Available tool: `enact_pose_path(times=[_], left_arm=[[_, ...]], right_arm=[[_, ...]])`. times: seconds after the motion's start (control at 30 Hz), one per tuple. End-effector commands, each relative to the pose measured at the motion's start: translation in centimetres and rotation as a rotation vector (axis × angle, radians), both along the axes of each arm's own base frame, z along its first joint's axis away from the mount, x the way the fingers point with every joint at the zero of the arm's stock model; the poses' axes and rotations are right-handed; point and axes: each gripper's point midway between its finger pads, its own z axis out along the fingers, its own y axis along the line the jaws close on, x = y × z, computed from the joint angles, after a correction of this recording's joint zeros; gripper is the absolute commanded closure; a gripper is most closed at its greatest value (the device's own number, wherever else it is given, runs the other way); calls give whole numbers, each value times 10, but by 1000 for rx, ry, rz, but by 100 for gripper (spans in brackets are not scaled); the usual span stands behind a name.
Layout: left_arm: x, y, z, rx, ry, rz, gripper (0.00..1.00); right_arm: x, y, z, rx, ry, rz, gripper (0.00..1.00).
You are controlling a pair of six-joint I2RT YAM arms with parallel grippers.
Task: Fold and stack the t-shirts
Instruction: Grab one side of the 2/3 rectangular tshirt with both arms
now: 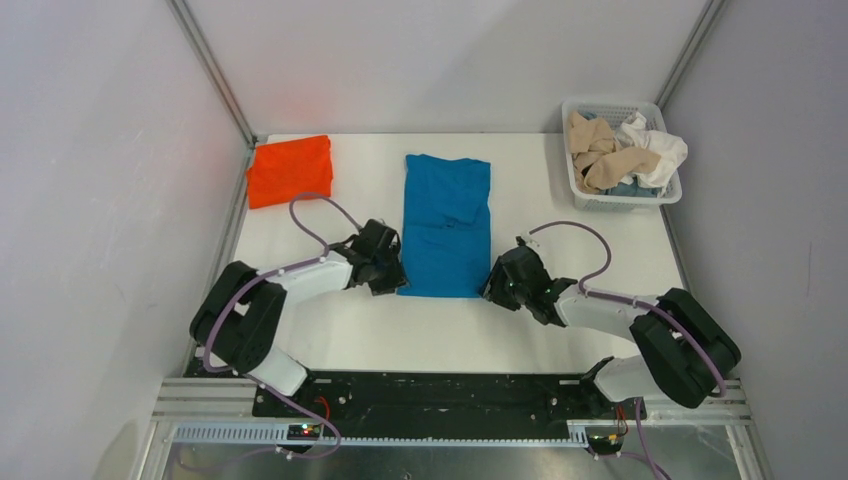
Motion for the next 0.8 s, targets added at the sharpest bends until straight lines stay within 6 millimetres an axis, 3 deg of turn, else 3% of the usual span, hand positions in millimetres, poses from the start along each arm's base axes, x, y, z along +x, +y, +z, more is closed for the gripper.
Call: enact_pose_path(times=[0.0, 0.13, 0.17, 0.23, 0.27, 0.33, 0.47, 0.53, 0.57, 0.67, 0.77], left_arm=[[-4, -10, -16, -26, 45, -10, 55], [-8, -15, -24, -49, 62, -14, 77], [-11, -14, -26, -51, 70, -13, 92], [-12, -15, -27, -62, 65, -11, 99], [-11, -16, -25, -71, 56, -13, 99], [-13, -16, -23, -84, 49, -17, 100], [-31, -15, -14, -112, 31, -43, 100], [-43, -17, -6, -140, 14, -69, 100], [-44, -20, 10, -175, -30, -78, 100], [-68, -21, 15, -204, -48, -115, 100], [-85, -26, 35, -267, -116, -154, 100]], right_arm=[[-2, -3, -15, -22, 27, -31, 60], [-6, -3, -23, -32, 45, -25, 74], [-6, -3, -23, -33, 44, -25, 77], [-6, -4, -24, -34, 40, -23, 86], [-7, -3, -24, -36, 38, -14, 94], [-10, -2, -24, -41, 40, 9, 100], [-37, -8, -21, -105, 73, 76, 100], [-52, -9, -15, -121, 81, 112, 100], [-59, -5, -6, -108, 64, 137, 100], [-87, -13, 1, -123, 95, 174, 100], [-119, -11, 15, -87, 101, 214, 100]])
